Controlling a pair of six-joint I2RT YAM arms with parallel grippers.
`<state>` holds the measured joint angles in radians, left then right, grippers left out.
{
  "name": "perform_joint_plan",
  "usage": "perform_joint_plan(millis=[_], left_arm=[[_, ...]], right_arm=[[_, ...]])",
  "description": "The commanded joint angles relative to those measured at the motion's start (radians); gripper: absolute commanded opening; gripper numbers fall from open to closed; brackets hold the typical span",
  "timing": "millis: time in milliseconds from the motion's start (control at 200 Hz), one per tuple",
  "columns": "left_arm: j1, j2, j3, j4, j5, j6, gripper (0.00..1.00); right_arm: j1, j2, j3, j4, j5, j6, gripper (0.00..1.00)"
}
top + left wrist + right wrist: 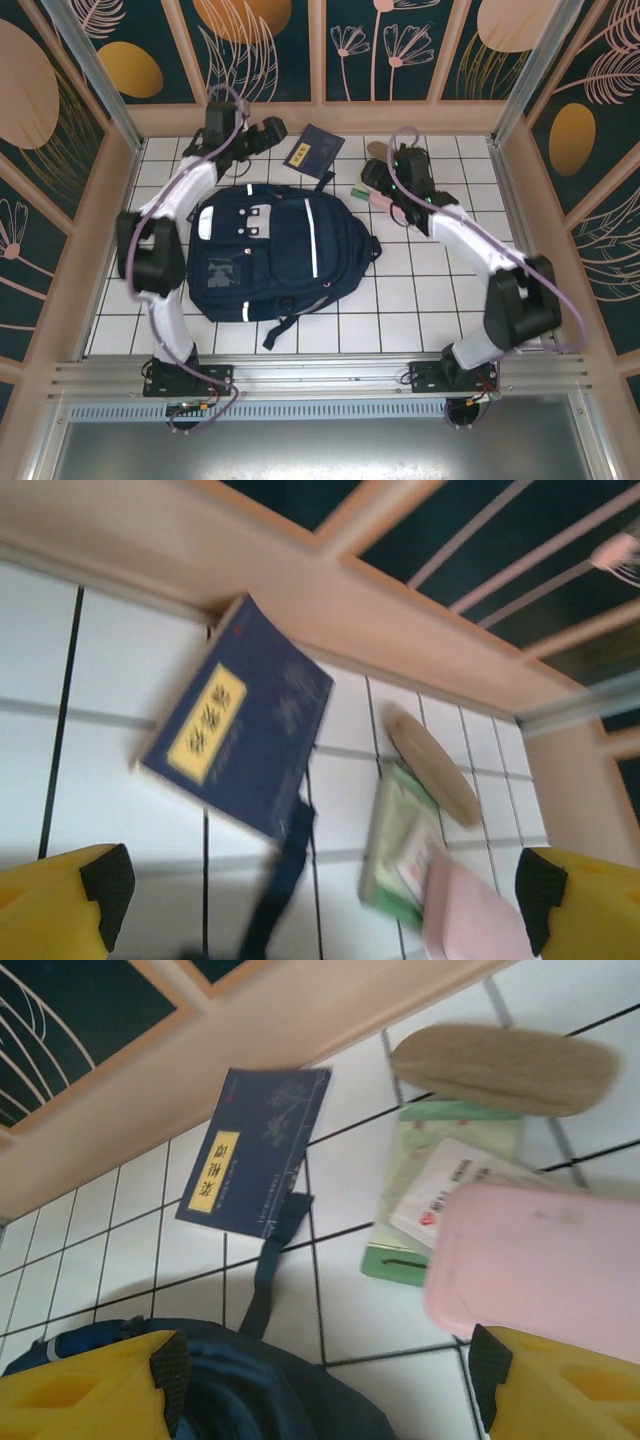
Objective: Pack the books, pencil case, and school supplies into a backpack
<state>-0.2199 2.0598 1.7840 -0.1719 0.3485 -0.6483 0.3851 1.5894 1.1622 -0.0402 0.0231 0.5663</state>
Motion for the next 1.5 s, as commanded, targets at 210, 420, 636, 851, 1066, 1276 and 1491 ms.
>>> perform_joint_plan(millis=[210, 420, 636, 851, 1066, 1276, 1491], left_arm=[[0.002, 0.516, 0.553, -0.031, -0.030, 0.064, 0.97], [0.003, 0.666, 0.657, 0.047, 0.033, -0.063, 0.93], [-0.005, 0.712, 0.660, 0.057, 0.083, -0.125, 0.89], [-0.038, 0.731, 0.644, 0.056, 0.175, -0.152, 0.88], [-0.074, 0.728, 0.615, 0.059, 0.258, -0.177, 0.86], [-0.077, 0.695, 0.536, 0.209, 0.395, -0.313, 0.75], [-0.076, 0.616, 0.528, 0.232, 0.391, -0.277, 0.70]], right_arm=[[-0.033, 0.520, 0.487, 0.069, -0.219, 0.069, 0.71], [-0.031, 0.849, 0.894, -0.058, -0.262, 0.135, 0.69], [-0.034, 1.047, 1.156, -0.163, -0.298, 0.198, 0.69], [-0.038, 1.122, 1.232, -0.217, -0.312, 0.230, 0.68], [-0.047, 1.150, 1.232, -0.235, -0.347, 0.246, 0.68], [-0.067, 1.160, 1.184, -0.188, -0.462, 0.280, 0.67], [-0.073, 1.148, 1.150, -0.167, -0.481, 0.274, 0.66]])
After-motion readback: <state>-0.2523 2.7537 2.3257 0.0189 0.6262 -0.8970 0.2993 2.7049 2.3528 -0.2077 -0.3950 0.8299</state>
